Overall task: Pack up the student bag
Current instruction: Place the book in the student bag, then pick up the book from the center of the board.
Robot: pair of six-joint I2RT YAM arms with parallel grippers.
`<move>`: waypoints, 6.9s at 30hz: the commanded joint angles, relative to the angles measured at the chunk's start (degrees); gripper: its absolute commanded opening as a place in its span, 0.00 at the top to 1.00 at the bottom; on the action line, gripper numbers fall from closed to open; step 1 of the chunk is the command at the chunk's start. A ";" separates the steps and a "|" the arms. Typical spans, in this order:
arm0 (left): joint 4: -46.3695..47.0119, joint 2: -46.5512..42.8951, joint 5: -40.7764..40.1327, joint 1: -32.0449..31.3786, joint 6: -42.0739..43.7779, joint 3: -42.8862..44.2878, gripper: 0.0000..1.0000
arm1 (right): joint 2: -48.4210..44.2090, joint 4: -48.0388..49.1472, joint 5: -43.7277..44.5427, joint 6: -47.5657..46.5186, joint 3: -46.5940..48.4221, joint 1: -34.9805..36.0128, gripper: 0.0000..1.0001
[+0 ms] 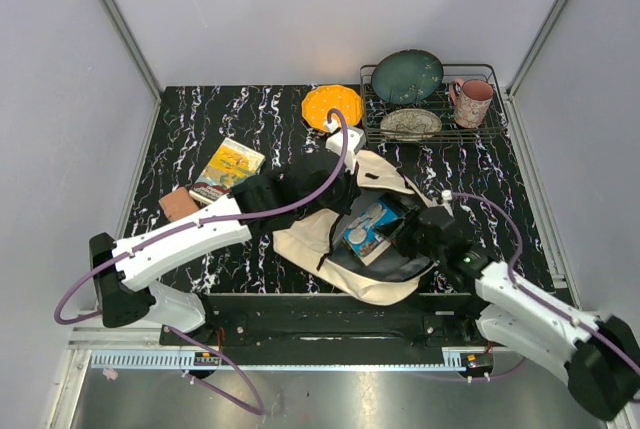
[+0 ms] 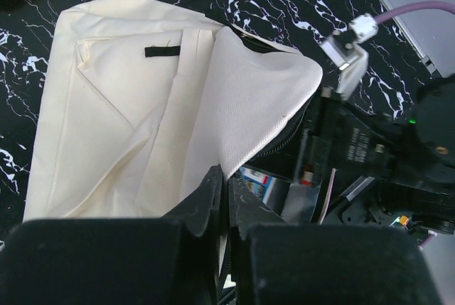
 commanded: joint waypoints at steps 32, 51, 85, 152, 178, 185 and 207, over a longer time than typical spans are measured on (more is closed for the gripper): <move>5.01 -3.52 8.34 15.77 1.79 -2.66 1.00 | 29.78 22.38 3.50 -1.61 8.79 1.59 0.24; 3.26 -9.49 -0.97 20.15 3.63 -7.59 0.01 | -30.64 -23.29 16.08 -6.69 9.03 1.59 0.26; -5.54 33.21 22.05 69.91 21.82 12.01 0.01 | -10.04 2.59 -18.65 -6.09 2.19 2.38 0.24; -5.55 23.92 48.07 65.95 16.82 11.40 1.00 | -13.05 -8.26 -13.02 -6.71 3.68 2.38 0.21; 18.62 -12.05 62.77 51.03 -8.05 -12.05 1.00 | -7.87 4.48 -13.46 -7.15 5.09 2.38 0.21; 31.46 -11.70 59.94 41.35 -16.67 -22.43 1.00 | -5.14 8.61 -12.31 -6.45 4.56 2.38 0.20; 52.20 1.75 59.85 40.20 -26.08 -36.59 1.00 | 18.41 23.72 -10.29 -8.82 7.28 2.55 0.21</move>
